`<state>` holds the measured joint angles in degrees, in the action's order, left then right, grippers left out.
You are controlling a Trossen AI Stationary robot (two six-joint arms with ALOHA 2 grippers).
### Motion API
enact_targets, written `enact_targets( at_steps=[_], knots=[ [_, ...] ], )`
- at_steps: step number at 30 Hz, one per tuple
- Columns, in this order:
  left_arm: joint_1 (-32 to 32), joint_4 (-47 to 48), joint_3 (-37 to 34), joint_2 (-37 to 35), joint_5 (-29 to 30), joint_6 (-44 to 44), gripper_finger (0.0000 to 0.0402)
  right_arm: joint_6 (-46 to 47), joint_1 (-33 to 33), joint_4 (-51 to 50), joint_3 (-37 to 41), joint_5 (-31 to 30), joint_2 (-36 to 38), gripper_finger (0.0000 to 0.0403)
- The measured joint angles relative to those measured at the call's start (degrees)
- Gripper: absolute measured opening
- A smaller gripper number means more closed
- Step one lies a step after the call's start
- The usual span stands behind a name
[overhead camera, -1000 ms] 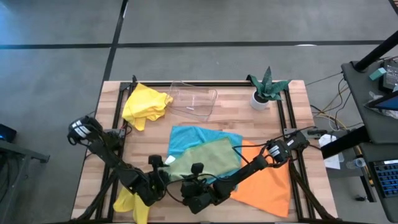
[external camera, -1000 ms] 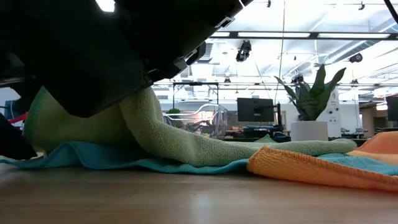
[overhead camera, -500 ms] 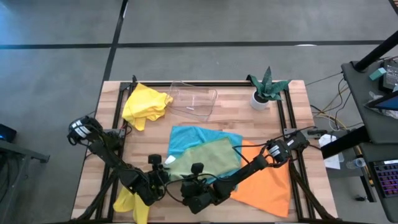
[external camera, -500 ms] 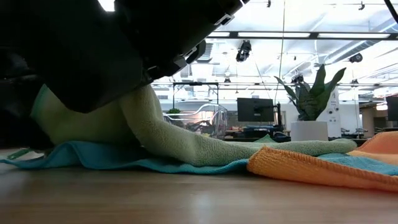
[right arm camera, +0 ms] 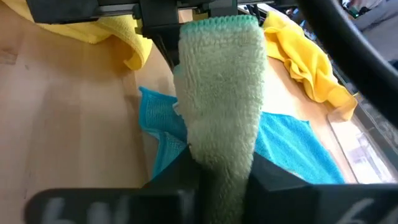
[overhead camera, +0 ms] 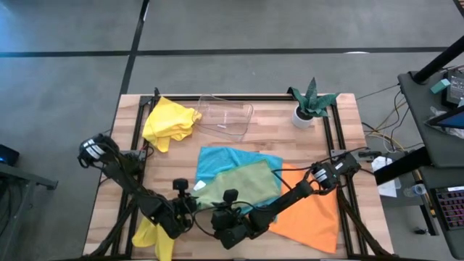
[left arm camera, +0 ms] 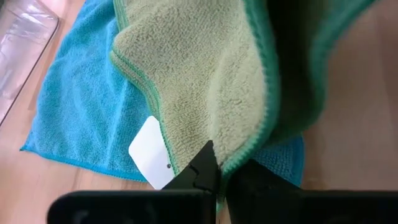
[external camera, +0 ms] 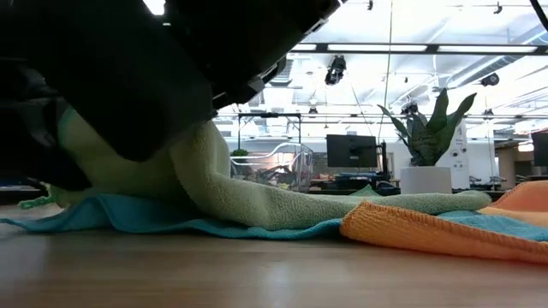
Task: Fold microfiber towels
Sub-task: Fold the green towel
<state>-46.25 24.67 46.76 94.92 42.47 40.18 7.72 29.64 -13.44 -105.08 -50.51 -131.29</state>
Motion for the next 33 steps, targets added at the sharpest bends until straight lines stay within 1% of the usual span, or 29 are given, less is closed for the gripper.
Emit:
enact_targets(
  at_steps=[5, 9, 14, 19, 22, 24, 27, 30, 31, 33],
  knots=[
    [0.48, 0.35, 0.21, -1.83, -0.01, -0.02, 0.0000, 2.04, 0.48, -2.18, -0.25, -0.24, 1.62, 0.0127],
    [0.93, 0.34, 0.42, -3.48, -0.01, 0.00, 0.0000, 2.86, 0.62, -2.66, -1.73, -0.48, 1.90, 0.0162],
    [1.19, 0.21, 0.46, -5.11, -0.36, -0.02, 0.0000, 2.74, 0.62, -2.69, -3.36, -0.08, 1.90, 0.0183],
    [1.28, 0.20, 0.46, -5.40, -0.39, -0.04, 0.0000, 2.26, 0.50, -2.65, -4.15, -0.06, 1.90, 0.0183],
    [1.30, 0.22, 0.46, -5.40, -0.59, -0.06, 0.0000, 1.42, 0.45, -2.72, -4.15, -0.01, 1.90, 0.0170],
    [1.28, 0.26, 0.46, -5.40, -0.78, -0.09, 0.0000, 0.33, 0.45, -2.70, -4.15, 0.47, 1.90, 0.0150],
    [1.30, 0.28, 0.46, -5.40, -0.81, -0.20, 0.0000, -1.13, 0.45, -2.64, -4.15, 2.41, 1.92, 0.0100],
    [1.30, 0.31, 0.46, -5.48, -0.82, -0.35, 0.0000, -2.46, 0.42, -2.75, -4.15, 4.87, 2.38, 0.0032],
    [1.30, 0.31, 0.46, -5.58, -0.89, -0.38, 0.0000, -2.98, 0.42, -2.81, -4.15, 5.40, 2.66, 0.0021],
    [1.30, 0.31, 0.48, -5.84, -1.35, -0.39, 0.0000, -3.37, 0.42, -3.61, -4.15, 5.51, 3.35, 0.0013]
  ],
)
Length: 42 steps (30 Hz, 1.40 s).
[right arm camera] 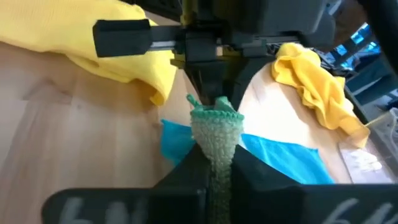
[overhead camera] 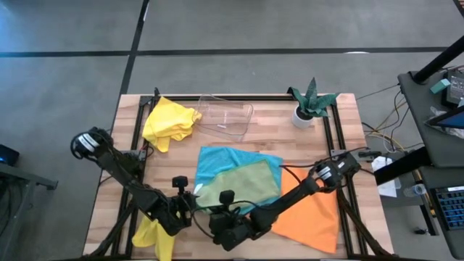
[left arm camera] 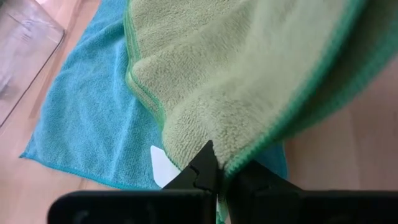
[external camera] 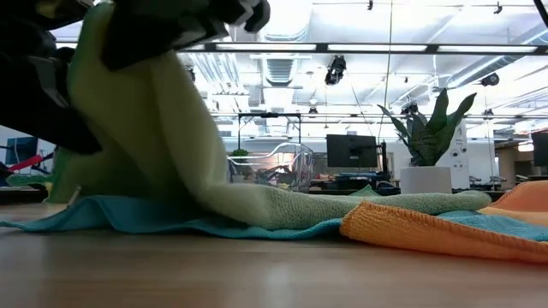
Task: Fold microfiber towels
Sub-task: Fold the green towel
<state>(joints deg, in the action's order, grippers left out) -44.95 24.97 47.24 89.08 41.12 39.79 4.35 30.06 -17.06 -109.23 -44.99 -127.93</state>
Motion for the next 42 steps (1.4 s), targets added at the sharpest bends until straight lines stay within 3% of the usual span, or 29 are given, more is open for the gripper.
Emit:
enact_targets(
  at_steps=[7, 13, 26, 34, 42],
  knots=[
    [0.00, 0.11, 1.47, -2.71, -0.20, -3.43, 0.0000, 1.45, 0.11, -6.51, 0.00, -0.02, 4.31, 0.0008],
    [0.52, 0.06, 5.51, -7.67, 0.10, -12.41, 0.0000, 0.81, 0.15, -11.37, 0.00, 0.54, 9.21, 0.0008],
    [3.47, 5.60, 11.51, -18.36, 4.80, -25.36, 0.0000, 0.08, -0.53, -19.34, 0.11, 1.29, 21.59, 0.0008],
    [3.68, 6.12, 11.47, -20.26, 0.45, -26.64, 0.0000, 0.06, -1.99, -20.50, 0.11, 3.52, 22.05, 0.0008],
    [3.65, 8.77, 10.68, -17.26, -3.42, -23.63, 0.0008, -0.01, -2.25, -20.96, 0.17, 4.37, 21.96, 0.0008]
  ],
)
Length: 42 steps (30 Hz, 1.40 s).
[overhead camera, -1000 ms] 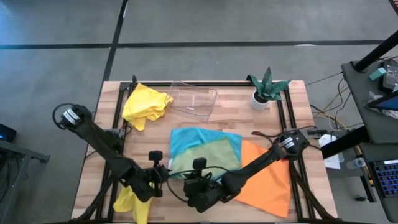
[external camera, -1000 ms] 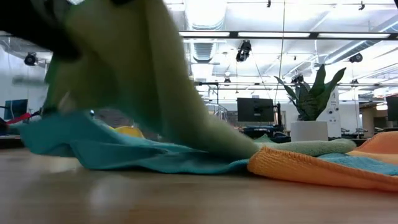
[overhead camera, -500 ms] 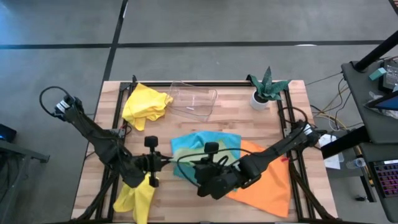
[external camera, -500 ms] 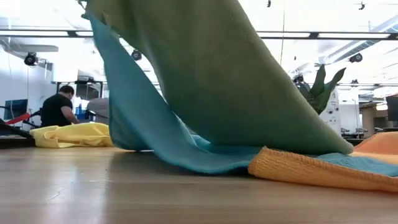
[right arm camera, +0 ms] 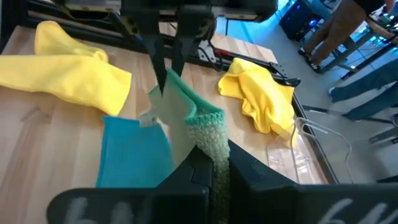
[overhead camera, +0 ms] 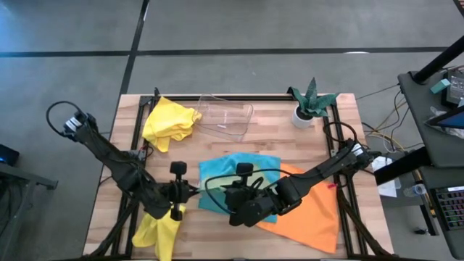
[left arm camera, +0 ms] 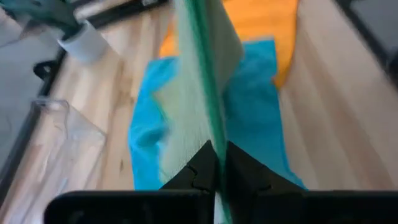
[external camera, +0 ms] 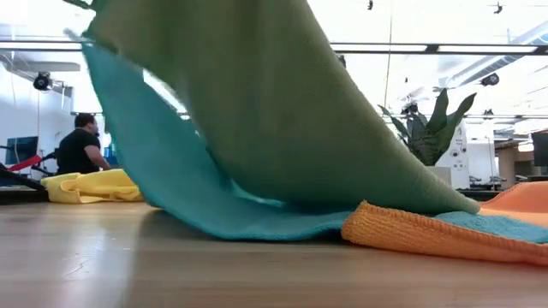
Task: Fold microfiber towels
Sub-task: Fold the green towel
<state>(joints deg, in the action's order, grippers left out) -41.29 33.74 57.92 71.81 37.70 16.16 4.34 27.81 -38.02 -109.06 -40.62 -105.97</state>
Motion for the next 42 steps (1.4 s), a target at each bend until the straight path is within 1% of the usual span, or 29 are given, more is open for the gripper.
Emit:
enact_targets(
  at_steps=[3, 6, 10, 13, 18, 20, 22, 24, 27, 30, 31, 33, 37, 42],
  knots=[
    [-0.08, 1.14, -0.54, 2.41, -2.13, 0.44, 0.0036, 0.04, 0.02, 0.12, 0.00, 0.09, 0.16, 0.0008],
    [-0.05, 0.77, -0.54, 4.90, -1.79, 1.67, 0.0074, 0.10, -0.03, 0.02, 0.00, 0.15, 0.22, 0.0008],
    [0.00, 0.71, -0.65, 9.00, 2.30, 3.64, 0.0125, 0.11, -0.11, -0.07, 0.00, 0.33, 0.22, 0.0008],
    [0.00, 0.25, -0.65, 10.80, 5.30, 4.96, 0.0157, 0.14, -0.11, -0.35, 0.00, 0.39, 0.22, 0.0008],
    [0.00, -0.65, -0.93, 13.30, 8.74, 9.68, 0.0199, 0.70, -0.11, -1.14, 0.00, 0.55, 0.22, 0.0008],
    [0.00, -0.81, -1.71, 14.72, 11.62, 12.58, 0.0210, 0.77, -0.11, -1.14, 0.00, 0.55, 0.22, 0.0008],
    [0.03, -2.21, -3.08, 16.16, 15.28, 16.10, 0.0218, 0.79, -0.11, -1.14, 0.00, 0.55, 0.22, 0.0008],
    [0.06, -5.09, -4.46, 17.22, 17.86, 17.85, 0.0221, 0.77, -0.11, -1.09, 0.00, 0.55, 0.22, 0.0008],
    [0.08, -8.60, -6.16, 18.90, 19.33, 18.08, 0.0222, 0.77, -0.11, -1.10, 0.00, 0.55, 0.29, 0.0008],
    [0.18, -11.58, -8.04, 20.00, 23.37, 18.13, 0.0222, 1.09, -0.11, -1.12, 0.00, 0.57, 0.55, 0.0008],
    [0.41, -12.80, -8.79, 20.42, 23.78, 18.16, 0.0222, 1.14, -0.11, -1.12, 0.00, 0.55, 0.66, 0.0008],
    [0.92, -14.81, -10.16, 21.13, 23.49, 18.16, 0.0222, 1.22, -0.11, -1.05, 0.00, 0.53, 0.76, 0.0008],
    [1.90, -22.23, -13.34, 22.12, 20.71, 18.15, 0.0222, 1.20, -0.11, -0.93, 0.00, 0.55, 0.86, 0.0008],
    [2.64, -27.33, -16.55, 24.03, 17.01, 18.37, 0.0222, 1.22, -0.11, -0.65, 0.00, 0.39, 1.50, 0.0008]
  ],
)
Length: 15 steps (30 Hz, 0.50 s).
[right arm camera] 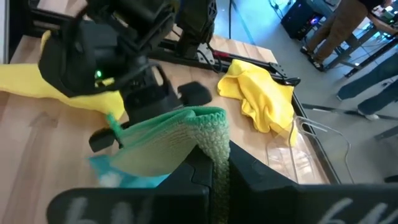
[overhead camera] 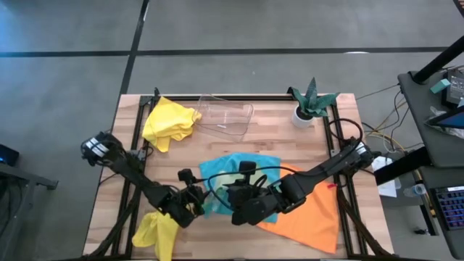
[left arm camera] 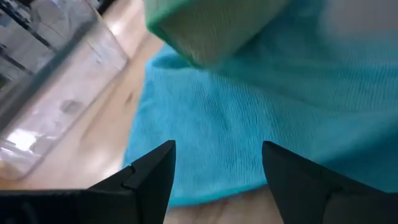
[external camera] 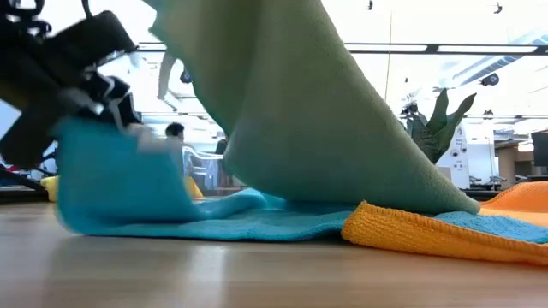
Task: Fold microfiber towels
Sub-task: Fold the green towel
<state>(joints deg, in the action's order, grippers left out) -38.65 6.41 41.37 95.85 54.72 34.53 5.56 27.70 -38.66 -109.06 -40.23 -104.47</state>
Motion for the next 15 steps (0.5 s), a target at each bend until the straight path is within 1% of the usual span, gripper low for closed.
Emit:
enact_targets(
  at_steps=[4, 7, 11, 15],
  knots=[
    [0.45, 0.23, -1.19, 1.37, -3.38, 2.42, 0.0222, -0.02, 0.00, -0.03, 0.00, -0.27, 0.29, 0.0008],
    [0.43, 0.13, -1.21, 0.83, -4.24, 2.60, 0.0222, -0.06, 0.00, -0.08, 0.00, -0.27, 0.41, 0.0008],
    [0.33, -0.11, -0.50, -3.08, -3.73, 2.09, 0.0222, -0.04, 0.00, -0.10, -0.02, -0.28, 0.59, 0.0008],
    [0.05, -0.15, -0.44, -7.31, -3.67, -0.48, 0.0222, 0.46, 0.00, -0.59, -0.02, -0.27, 0.59, 0.0008]
  ],
)
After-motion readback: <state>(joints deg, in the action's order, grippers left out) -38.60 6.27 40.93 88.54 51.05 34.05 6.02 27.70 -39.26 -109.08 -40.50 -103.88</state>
